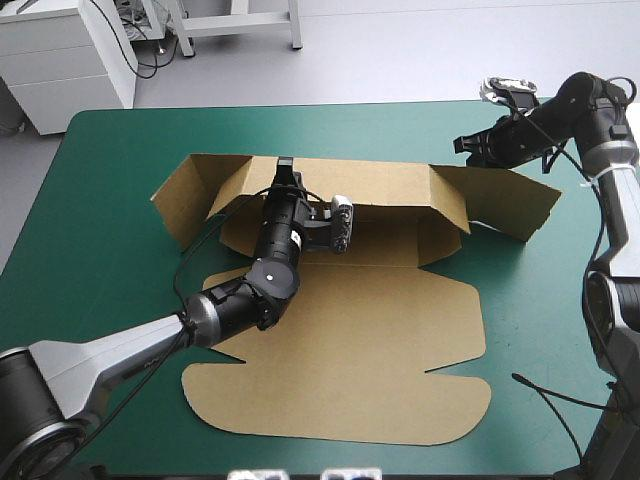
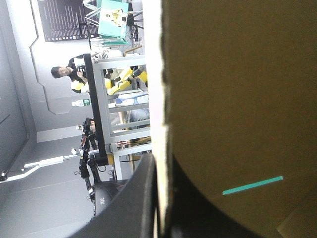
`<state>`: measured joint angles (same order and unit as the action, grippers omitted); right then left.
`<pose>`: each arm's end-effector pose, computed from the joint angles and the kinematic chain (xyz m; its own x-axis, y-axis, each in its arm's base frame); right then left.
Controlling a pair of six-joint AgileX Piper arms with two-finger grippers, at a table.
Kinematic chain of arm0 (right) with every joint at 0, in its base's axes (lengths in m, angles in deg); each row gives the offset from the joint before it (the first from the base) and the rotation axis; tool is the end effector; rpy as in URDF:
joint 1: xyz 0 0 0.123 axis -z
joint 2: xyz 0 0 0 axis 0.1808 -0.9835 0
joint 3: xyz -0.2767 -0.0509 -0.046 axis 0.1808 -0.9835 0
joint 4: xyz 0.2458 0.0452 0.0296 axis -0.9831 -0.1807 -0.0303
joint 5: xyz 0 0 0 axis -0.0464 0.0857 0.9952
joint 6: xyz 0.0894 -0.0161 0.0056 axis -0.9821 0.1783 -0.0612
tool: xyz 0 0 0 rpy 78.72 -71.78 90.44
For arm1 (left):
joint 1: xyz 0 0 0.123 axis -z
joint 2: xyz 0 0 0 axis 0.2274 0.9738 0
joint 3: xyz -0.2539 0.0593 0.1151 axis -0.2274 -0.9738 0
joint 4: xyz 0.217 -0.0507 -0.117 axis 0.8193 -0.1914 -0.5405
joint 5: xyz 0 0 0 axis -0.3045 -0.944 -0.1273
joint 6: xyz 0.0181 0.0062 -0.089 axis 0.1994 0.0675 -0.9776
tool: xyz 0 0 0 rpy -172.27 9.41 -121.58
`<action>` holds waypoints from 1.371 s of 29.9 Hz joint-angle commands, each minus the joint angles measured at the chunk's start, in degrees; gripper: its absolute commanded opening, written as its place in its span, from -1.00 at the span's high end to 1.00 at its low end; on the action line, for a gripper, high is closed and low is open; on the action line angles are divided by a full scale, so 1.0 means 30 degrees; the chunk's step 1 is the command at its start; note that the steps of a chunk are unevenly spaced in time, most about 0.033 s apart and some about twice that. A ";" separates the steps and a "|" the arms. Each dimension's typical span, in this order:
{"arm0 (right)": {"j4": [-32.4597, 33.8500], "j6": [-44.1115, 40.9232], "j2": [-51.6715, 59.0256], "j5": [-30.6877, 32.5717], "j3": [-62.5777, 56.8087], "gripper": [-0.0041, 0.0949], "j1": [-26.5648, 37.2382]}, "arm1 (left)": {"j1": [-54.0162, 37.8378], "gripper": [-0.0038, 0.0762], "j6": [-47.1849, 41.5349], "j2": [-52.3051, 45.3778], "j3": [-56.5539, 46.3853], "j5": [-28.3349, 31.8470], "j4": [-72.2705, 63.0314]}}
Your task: Fold the box
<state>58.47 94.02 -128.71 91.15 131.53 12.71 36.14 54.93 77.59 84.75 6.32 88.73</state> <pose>0.4258 0.0209 0.3389 -0.8664 -0.0945 -0.4903 -0.2731 0.9118 0.3068 0.2780 -0.2323 0.2914 0.1297 0.9914 0.0196 0.2450 -0.0512 0.9682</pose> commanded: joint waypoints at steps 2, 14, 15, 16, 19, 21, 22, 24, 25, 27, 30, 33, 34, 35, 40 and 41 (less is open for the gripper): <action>0.0064 0.0461 0.1463 0.0379 -0.0481 0.96 0.0063 | -0.0131 0.92 -0.0132 -0.0827 0.0644 -0.0829 0.2539; -0.2044 0.1554 0.1497 0.0330 -0.0564 0.96 0.2684 | -0.0131 0.92 -0.0132 -0.0827 0.0644 -0.0607 0.2539; -0.3371 0.1862 0.1497 0.0357 -0.0607 0.96 0.3347 | -0.0131 0.92 -0.0132 -0.0827 0.0644 -0.0607 0.2539; -0.4469 0.2072 0.1497 0.0357 -0.0689 0.96 0.3865 | -0.0131 0.92 -0.0132 -0.0827 0.0644 -0.0607 0.2539; -0.6938 0.2326 0.1497 0.0357 -0.0754 0.96 0.5227 | -0.0131 0.92 -0.0132 -0.0827 0.0644 -0.0607 0.2539; -0.6428 0.2326 0.1497 0.0357 -0.0754 0.96 0.5457 | -0.0131 0.92 -0.0132 -0.0827 0.0644 -0.0607 0.2539; -0.6000 0.2326 0.1497 0.0357 -0.0754 0.96 0.5457 | -0.0131 0.92 -0.0132 -0.0827 0.0644 -0.0607 0.2539; -0.5728 0.2417 0.1497 0.0357 -0.0987 0.96 0.5310 | -0.0131 0.92 -0.0132 -0.0827 0.0644 -0.0570 0.2539; -0.6161 0.2740 0.1497 0.0357 -0.1201 0.96 0.5227 | -0.0131 0.92 -0.0132 -0.0827 0.0644 -0.0570 0.2539; -0.7461 0.3505 0.1497 0.0357 -0.1762 0.96 0.5188 | -0.0131 0.92 -0.0132 -0.0827 0.0644 -0.0531 0.2539; -0.8382 0.3919 0.1497 0.0357 -0.2403 0.96 0.5188 | -0.0131 0.92 -0.0132 -0.0827 0.0644 -0.0496 0.2539; -0.8382 0.4183 0.1497 0.0357 -0.2877 0.96 0.5188 | -0.0131 0.92 -0.0132 -0.0827 0.0644 -0.0466 0.2539; -0.8517 0.4309 0.1497 0.0357 -0.3041 0.96 0.5188 | -0.0131 0.92 -0.0132 -0.0827 0.0644 -0.0466 0.2539; -0.8696 0.4454 0.1497 0.0357 -0.3258 0.96 0.5148 | -0.0131 0.92 -0.0132 -0.0827 0.0644 -0.0454 0.2539; -0.9124 0.5094 0.1497 0.0357 -0.4165 0.96 0.4493 | -0.0131 0.92 -0.0132 -0.0827 0.0644 -0.0454 0.2539; -0.9075 0.5094 0.1497 0.0357 -0.4212 0.96 0.4321 | -0.0131 0.92 -0.0132 -0.0827 0.0644 -0.0454 0.2539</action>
<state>35.00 107.99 -127.80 91.06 118.20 26.96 35.75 55.04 77.63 84.77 6.93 88.97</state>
